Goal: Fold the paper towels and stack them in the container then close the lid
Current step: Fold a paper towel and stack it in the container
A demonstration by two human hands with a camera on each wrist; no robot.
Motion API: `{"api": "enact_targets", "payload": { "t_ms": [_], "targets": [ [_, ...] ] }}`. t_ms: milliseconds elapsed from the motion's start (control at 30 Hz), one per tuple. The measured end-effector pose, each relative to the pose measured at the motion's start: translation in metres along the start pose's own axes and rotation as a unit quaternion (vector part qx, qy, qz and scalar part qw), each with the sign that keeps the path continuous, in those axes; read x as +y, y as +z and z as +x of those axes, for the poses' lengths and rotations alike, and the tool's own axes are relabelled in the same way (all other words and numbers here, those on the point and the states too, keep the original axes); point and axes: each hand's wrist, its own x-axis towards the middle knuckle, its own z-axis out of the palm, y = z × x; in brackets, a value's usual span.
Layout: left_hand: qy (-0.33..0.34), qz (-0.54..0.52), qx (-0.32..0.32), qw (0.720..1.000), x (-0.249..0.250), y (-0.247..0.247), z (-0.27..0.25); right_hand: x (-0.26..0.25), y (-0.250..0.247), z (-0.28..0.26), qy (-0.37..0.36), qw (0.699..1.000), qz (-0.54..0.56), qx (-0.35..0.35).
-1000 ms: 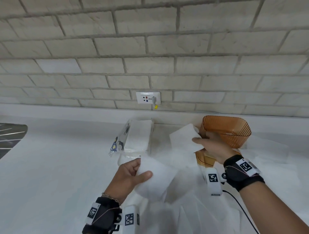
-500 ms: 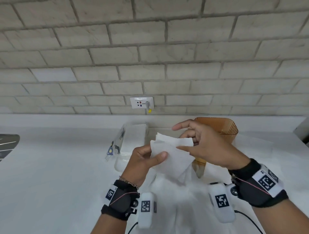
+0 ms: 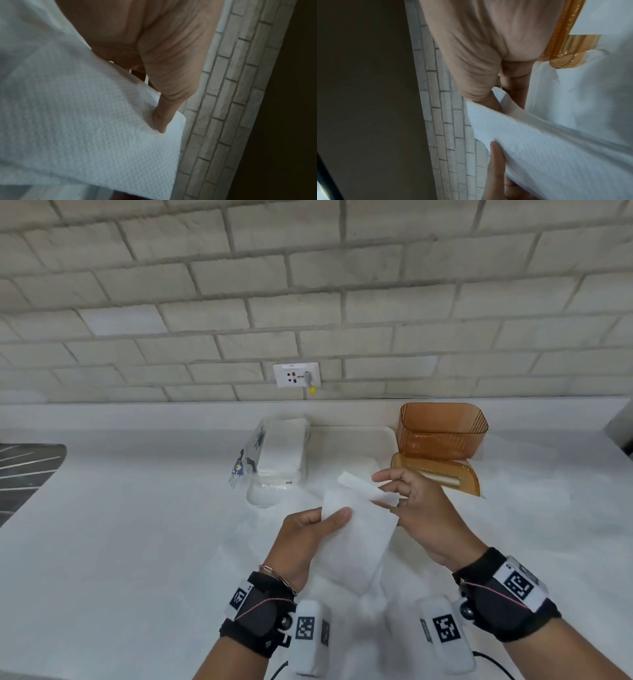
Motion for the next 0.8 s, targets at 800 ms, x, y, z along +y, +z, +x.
{"api": "enact_targets", "payload": {
  "t_ms": [800],
  "targets": [
    [0.020, 0.066, 0.182, 0.981, -0.089, 0.002, -0.099, 0.087, -0.023, -0.065, 0.104, 0.985, 0.027, -0.135]
  ]
}}
